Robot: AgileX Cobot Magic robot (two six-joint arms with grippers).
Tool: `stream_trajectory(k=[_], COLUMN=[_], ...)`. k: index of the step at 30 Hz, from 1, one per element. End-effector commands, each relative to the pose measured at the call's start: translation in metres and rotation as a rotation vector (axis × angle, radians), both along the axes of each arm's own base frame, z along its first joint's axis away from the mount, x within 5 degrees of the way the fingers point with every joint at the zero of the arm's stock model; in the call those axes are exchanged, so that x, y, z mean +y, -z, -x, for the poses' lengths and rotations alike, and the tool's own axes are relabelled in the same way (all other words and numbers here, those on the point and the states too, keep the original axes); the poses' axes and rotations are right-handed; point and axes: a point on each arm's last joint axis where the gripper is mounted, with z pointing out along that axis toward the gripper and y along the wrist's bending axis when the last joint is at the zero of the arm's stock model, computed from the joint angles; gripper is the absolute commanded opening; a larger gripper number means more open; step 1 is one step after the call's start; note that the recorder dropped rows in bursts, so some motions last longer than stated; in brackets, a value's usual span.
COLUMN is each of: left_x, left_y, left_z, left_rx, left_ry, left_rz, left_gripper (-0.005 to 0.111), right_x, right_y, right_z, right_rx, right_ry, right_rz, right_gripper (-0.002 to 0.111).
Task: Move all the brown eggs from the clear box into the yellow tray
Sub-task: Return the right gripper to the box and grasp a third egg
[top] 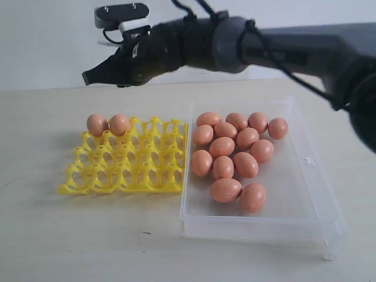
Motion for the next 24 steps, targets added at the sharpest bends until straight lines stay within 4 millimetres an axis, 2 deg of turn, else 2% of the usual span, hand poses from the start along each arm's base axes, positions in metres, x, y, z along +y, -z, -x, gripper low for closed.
stream_trajectory(k=[1, 2, 3, 4, 7, 8, 9, 11, 12, 14, 16, 24], left_x=[0.0, 0.0, 0.0, 0.0, 0.0, 0.0, 0.0, 0.0, 0.0, 0.0, 0.0, 0.0], left_y=[-0.002, -0.002, -0.002, -0.002, -0.002, -0.002, -0.002, -0.002, -0.002, -0.002, -0.002, -0.002], left_z=[0.0, 0.0, 0.0, 0.0, 0.0, 0.0, 0.0, 0.0, 0.0, 0.0, 0.0, 0.0], left_rx=[-0.013, -0.013, -0.013, -0.013, -0.013, -0.013, -0.013, -0.013, -0.013, -0.013, -0.013, -0.013], left_ry=[0.005, 0.005, 0.005, 0.006, 0.006, 0.006, 0.006, 0.006, 0.006, 0.006, 0.006, 0.006], left_rz=[0.009, 0.009, 0.009, 0.007, 0.007, 0.007, 0.007, 0.007, 0.007, 0.007, 0.007, 0.007], left_gripper=[0.0, 0.0, 0.0, 0.0, 0.0, 0.0, 0.0, 0.0, 0.0, 0.0, 0.0, 0.0], right_x=[-0.036, -0.043, -0.062, -0.069, -0.119, -0.128, -0.15, -0.176, -0.185, -0.189, -0.184, -0.175], right_y=[-0.034, -0.035, -0.038, -0.04, -0.044, -0.043, -0.036, -0.022, -0.009, 0.013, 0.036, 0.065], right_z=[0.035, 0.04, 0.055, 0.061, 0.094, 0.096, 0.095, 0.083, 0.074, 0.063, 0.051, 0.031], right_rx=[0.135, 0.133, 0.141, 0.14, 0.143, 0.164, 0.2, 0.27, 0.352, 0.486, 0.568, 0.623], right_ry=[-0.016, -0.022, -0.024, -0.019, 0.047, 0.072, 0.125, 0.189, 0.222, 0.228, 0.213, 0.206], right_rz=[0.217, 0.247, 0.27, 0.269, 0.176, 0.16, 0.17, 0.21, 0.234, 0.287, 0.34, 0.373], right_gripper=[0.0, 0.0, 0.0, 0.0, 0.001, 0.002, 0.007, 0.018, 0.028, 0.045, 0.051, 0.051])
